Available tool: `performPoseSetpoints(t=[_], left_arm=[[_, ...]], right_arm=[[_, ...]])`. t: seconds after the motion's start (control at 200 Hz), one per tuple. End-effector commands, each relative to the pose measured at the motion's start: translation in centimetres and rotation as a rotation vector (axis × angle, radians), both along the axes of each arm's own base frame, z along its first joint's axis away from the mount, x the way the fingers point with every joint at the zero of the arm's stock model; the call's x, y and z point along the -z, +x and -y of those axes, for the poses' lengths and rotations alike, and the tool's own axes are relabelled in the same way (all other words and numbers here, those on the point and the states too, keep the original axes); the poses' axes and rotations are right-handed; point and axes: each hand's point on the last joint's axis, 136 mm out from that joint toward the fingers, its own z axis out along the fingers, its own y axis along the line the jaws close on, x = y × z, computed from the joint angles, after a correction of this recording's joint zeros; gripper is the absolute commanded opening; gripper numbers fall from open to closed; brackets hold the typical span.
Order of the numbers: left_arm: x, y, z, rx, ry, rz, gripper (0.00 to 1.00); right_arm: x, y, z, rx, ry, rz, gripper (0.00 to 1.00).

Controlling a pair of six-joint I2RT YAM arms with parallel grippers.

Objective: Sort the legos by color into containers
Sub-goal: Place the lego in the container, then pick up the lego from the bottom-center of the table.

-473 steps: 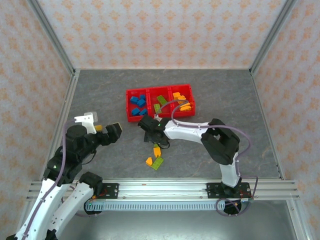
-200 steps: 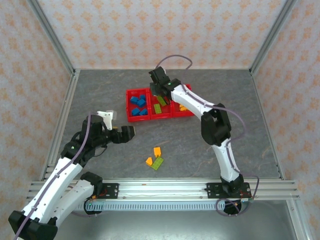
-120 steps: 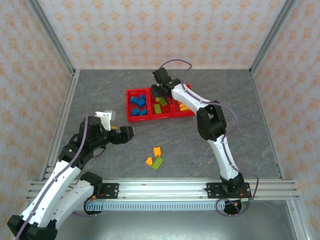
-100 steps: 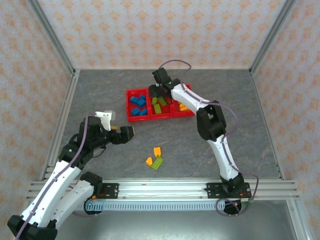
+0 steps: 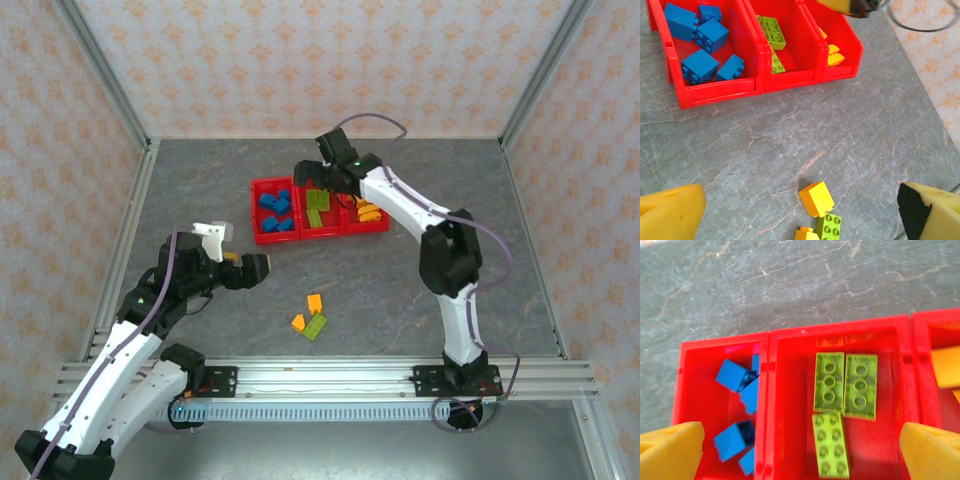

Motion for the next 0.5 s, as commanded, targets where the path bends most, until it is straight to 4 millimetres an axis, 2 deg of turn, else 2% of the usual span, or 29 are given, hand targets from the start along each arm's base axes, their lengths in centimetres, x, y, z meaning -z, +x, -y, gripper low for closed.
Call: performPoseSetpoints(t=[0.0, 0.155, 0.325, 0.496], left_arm=[[-0.1, 0.6, -0.2, -0.01, 0.004, 0.022, 0.99], [0.4, 0.7, 0.1, 0.001, 0.007, 0.001, 0.99], [0.6, 0.7, 0.1, 0.004, 0.007, -0.004, 0.99], [0.7, 0.7, -0.2, -0.016, 0.014, -0.005, 1.0]], right_arm=[[-2.5, -3.4, 1.1, 0.062, 0.026, -0.009, 1.0], [-2.3, -8.4, 2.3, 0.098, 0.032, -0.045, 1.0], [0.0, -14.0, 3.1, 0.104, 0.015, -0.113, 1.0], [1.9, -18.1, 3.2, 0.103, 0.01, -0.165, 0.99]])
